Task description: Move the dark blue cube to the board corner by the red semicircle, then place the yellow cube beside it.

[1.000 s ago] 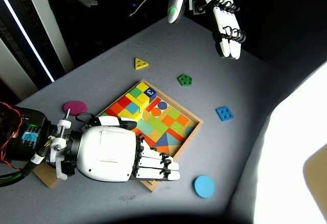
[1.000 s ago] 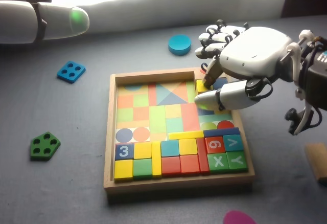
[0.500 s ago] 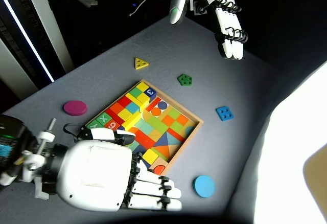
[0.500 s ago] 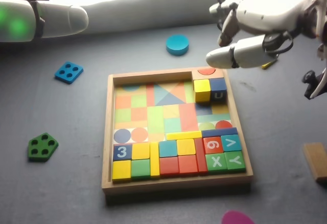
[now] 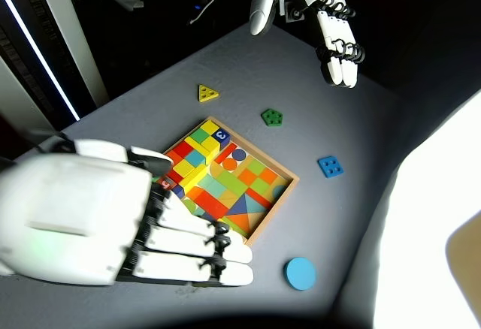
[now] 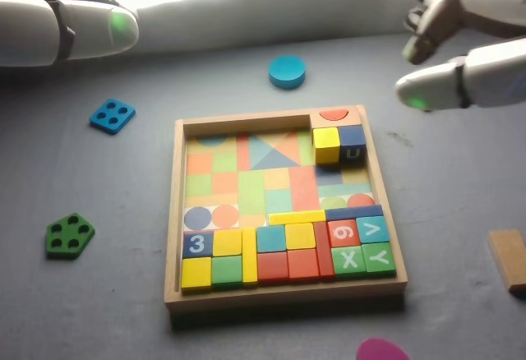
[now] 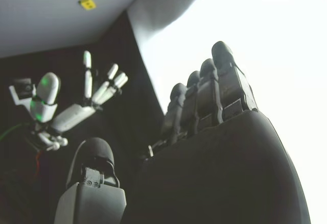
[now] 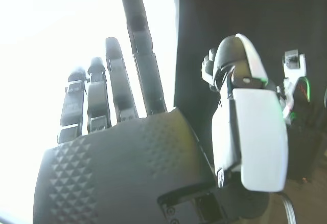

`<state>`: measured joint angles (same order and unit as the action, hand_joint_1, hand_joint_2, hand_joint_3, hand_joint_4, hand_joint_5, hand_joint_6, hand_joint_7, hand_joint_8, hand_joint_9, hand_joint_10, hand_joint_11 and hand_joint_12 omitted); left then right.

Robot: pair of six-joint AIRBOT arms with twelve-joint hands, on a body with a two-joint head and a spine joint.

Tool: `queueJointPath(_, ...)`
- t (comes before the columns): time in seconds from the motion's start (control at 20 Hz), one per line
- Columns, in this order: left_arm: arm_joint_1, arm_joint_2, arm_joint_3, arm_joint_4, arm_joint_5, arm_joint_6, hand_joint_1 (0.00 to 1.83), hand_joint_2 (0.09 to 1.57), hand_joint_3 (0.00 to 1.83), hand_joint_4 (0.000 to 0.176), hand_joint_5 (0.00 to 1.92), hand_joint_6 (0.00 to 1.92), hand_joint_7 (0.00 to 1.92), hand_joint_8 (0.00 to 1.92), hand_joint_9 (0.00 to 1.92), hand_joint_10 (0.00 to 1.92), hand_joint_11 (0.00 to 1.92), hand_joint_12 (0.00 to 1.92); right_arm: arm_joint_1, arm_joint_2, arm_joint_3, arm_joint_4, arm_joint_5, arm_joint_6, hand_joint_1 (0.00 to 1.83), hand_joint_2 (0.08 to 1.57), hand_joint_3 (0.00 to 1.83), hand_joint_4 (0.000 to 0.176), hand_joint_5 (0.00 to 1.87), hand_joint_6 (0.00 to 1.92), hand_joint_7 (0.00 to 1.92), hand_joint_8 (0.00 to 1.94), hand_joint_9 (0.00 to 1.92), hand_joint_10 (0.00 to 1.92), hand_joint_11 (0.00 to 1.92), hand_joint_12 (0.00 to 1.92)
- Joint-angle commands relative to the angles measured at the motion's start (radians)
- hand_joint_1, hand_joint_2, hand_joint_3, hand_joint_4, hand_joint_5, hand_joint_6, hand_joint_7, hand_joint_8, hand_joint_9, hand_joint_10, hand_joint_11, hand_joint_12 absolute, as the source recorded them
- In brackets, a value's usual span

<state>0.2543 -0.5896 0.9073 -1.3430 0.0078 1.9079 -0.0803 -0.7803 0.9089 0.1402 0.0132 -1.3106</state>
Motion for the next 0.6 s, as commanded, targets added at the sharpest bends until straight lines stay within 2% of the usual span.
queueJointPath(0.0, -0.011, 0.002, -0.003, -0.008, -0.031, -0.004, 0.00, 1.29, 0.00, 0.000, 0.89, 0.09, 1.09, 0.17, 0.81, 0.92, 0.44, 1.61, 0.021, 0.013, -0.007, -0.002, 0.090, 0.001, 0.02, 1.20, 0.00, 0.000, 1.04, 0.06, 1.07, 0.13, 0.71, 1.04, 0.28, 1.77)
queueJointPath(0.05, -0.011, 0.002, -0.005, -0.008, -0.032, -0.004, 0.01, 1.29, 0.00, 0.000, 0.94, 0.14, 1.11, 0.31, 0.81, 1.14, 0.48, 1.67, 0.028, 0.026, -0.018, -0.002, 0.072, 0.001, 0.03, 1.20, 0.00, 0.000, 1.07, 0.10, 1.05, 0.29, 0.66, 1.26, 0.33, 1.86)
queueJointPath(0.1, -0.011, 0.002, -0.006, -0.009, -0.034, -0.004, 0.00, 1.30, 0.00, 0.000, 0.93, 0.25, 1.06, 0.56, 0.83, 1.29, 0.53, 1.72, 0.029, 0.047, -0.036, -0.002, 0.048, 0.000, 0.04, 1.20, 0.00, 0.000, 1.08, 0.16, 0.94, 0.61, 0.62, 1.41, 0.36, 1.91)
queueJointPath(0.15, -0.011, 0.003, -0.006, -0.009, -0.036, -0.004, 0.00, 1.31, 0.00, 0.000, 0.83, 0.60, 0.98, 0.94, 0.87, 1.46, 0.60, 1.83, 0.029, 0.058, -0.045, -0.002, 0.042, 0.000, 0.08, 1.20, 0.00, 0.000, 0.92, 0.63, 0.84, 1.03, 0.61, 1.57, 0.40, 1.92)
queueJointPath(0.2, -0.012, 0.003, -0.006, -0.009, -0.038, -0.004, 0.00, 1.31, 0.00, 0.000, 0.75, 0.85, 0.91, 1.16, 0.86, 1.56, 0.63, 1.87, 0.029, 0.071, -0.055, -0.005, 0.042, -0.009, 0.08, 1.20, 0.00, 0.000, 0.83, 0.90, 0.80, 1.18, 0.63, 1.62, 0.43, 1.92)
queueJointPath(0.25, -0.012, 0.003, -0.006, -0.009, -0.038, -0.005, 0.00, 1.31, 0.00, 0.000, 0.70, 0.99, 0.91, 1.19, 0.85, 1.56, 0.62, 1.89, 0.030, 0.076, -0.059, -0.015, 0.042, -0.009, 0.08, 1.21, 0.00, 0.000, 0.78, 1.08, 0.80, 1.25, 0.64, 1.64, 0.44, 1.92)
queueJointPath(0.35, -0.011, 0.003, -0.006, -0.009, -0.035, -0.005, 0.00, 1.32, 0.00, 0.000, 0.63, 1.12, 0.89, 1.22, 0.83, 1.58, 0.61, 1.90, 0.039, 0.084, -0.066, -0.015, 0.021, -0.008, 0.06, 1.21, 0.00, 0.000, 0.77, 1.08, 0.79, 1.27, 0.64, 1.68, 0.43, 1.92)
queueJointPath(0.55, -0.011, 0.003, -0.005, -0.009, -0.034, -0.005, 0.00, 1.32, 0.00, 0.000, 0.62, 1.07, 0.85, 1.26, 0.79, 1.62, 0.58, 1.92, 0.041, 0.111, -0.123, -0.015, 0.028, -0.011, 0.08, 1.20, 0.00, 0.000, 0.80, 1.05, 0.79, 1.32, 0.63, 1.74, 0.42, 1.92)
